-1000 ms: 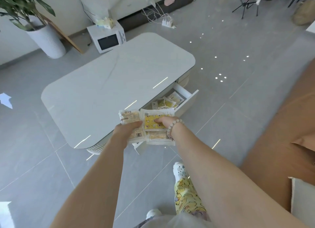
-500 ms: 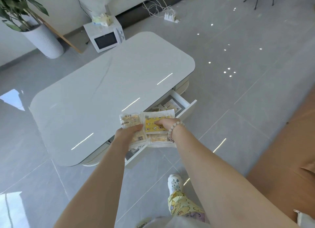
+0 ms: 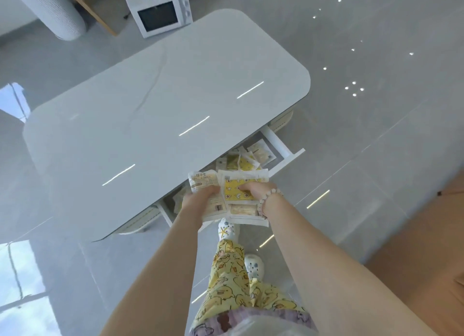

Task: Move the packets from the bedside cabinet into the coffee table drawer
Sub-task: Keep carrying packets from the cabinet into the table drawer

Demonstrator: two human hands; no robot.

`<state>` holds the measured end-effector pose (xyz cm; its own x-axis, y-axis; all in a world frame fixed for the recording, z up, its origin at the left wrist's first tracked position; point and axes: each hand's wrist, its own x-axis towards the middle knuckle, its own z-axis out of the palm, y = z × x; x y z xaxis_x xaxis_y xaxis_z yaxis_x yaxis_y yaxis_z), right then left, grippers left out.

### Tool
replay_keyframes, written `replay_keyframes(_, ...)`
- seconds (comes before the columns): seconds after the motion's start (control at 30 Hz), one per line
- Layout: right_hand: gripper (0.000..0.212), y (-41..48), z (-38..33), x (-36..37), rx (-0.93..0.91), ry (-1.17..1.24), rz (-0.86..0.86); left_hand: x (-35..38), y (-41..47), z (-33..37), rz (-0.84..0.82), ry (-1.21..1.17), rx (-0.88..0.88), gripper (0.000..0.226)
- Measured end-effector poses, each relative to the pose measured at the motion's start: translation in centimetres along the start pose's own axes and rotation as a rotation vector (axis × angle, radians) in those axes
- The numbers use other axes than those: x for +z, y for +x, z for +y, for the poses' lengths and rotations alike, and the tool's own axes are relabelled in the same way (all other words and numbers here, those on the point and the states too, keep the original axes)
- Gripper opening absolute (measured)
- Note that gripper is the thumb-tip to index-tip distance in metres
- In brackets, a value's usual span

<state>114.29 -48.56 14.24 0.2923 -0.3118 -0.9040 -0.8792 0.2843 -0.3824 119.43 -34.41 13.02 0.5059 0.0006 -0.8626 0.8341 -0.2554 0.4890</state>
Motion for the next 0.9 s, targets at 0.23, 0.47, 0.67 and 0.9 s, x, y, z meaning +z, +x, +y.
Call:
replay_keyframes(0.23,0.039,4.3,-5.1,-1.6,0.056,0.100,0.102,3.4,5.1,5.4,-0.071,0.067,-0.046,0.024)
replay_keyframes(0.47,0.071,11.6,-6.1,-2.6,0.051,0.115,0.182,7.5,11.5,7.2,-0.105,0.182,-0.097,0.015)
replay_keyframes(0.67,0.069,21.0,-4.6,-4.4,0.084,-0.066,0.160,12.4,19.7,3.7,-0.112,0.172,-0.178,0.016)
replay_keyframes(0.9,0.059,33.4,-5.8,-5.2,-0.069,-0.384,0.159,18.6,30.8,0.7,-0.027,0.149,-0.115,0.013)
